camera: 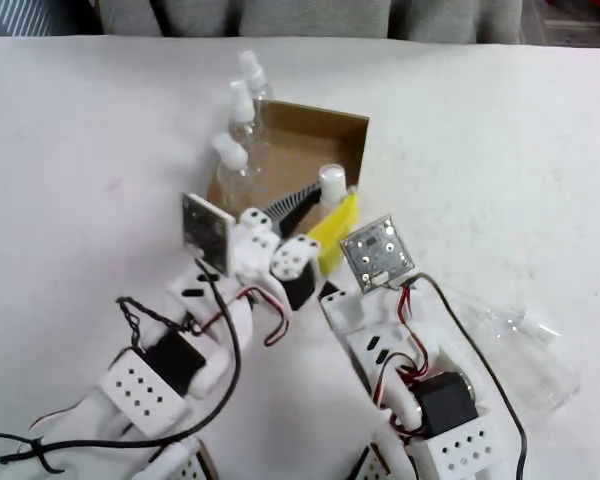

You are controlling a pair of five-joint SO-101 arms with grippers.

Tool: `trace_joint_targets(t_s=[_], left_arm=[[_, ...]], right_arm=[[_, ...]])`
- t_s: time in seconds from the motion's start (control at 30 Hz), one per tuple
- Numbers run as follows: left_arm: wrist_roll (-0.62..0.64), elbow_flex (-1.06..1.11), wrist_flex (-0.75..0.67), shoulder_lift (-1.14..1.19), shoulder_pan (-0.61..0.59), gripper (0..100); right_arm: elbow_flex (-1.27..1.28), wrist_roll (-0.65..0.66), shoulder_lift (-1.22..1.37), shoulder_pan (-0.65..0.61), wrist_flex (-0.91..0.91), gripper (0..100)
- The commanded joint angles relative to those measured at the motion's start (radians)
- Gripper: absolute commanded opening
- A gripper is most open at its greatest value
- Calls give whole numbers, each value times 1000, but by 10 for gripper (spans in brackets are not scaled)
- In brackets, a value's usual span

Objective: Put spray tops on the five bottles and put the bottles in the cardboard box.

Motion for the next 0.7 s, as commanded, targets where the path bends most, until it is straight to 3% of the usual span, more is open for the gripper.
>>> trace_joint_targets(t_s=[0.0, 0.43, 0.67], left_arm=[[-35, -5, -23, -30, 22, 24], [-41, 14, -25, -28, 15, 41], [-40, 41, -25, -28, 13, 269]], right_arm=[[-14, -3, 2, -4, -19, 41], [-14, -2, 1, -1, -19, 41], [-14, -2, 5, -1, -19, 41]])
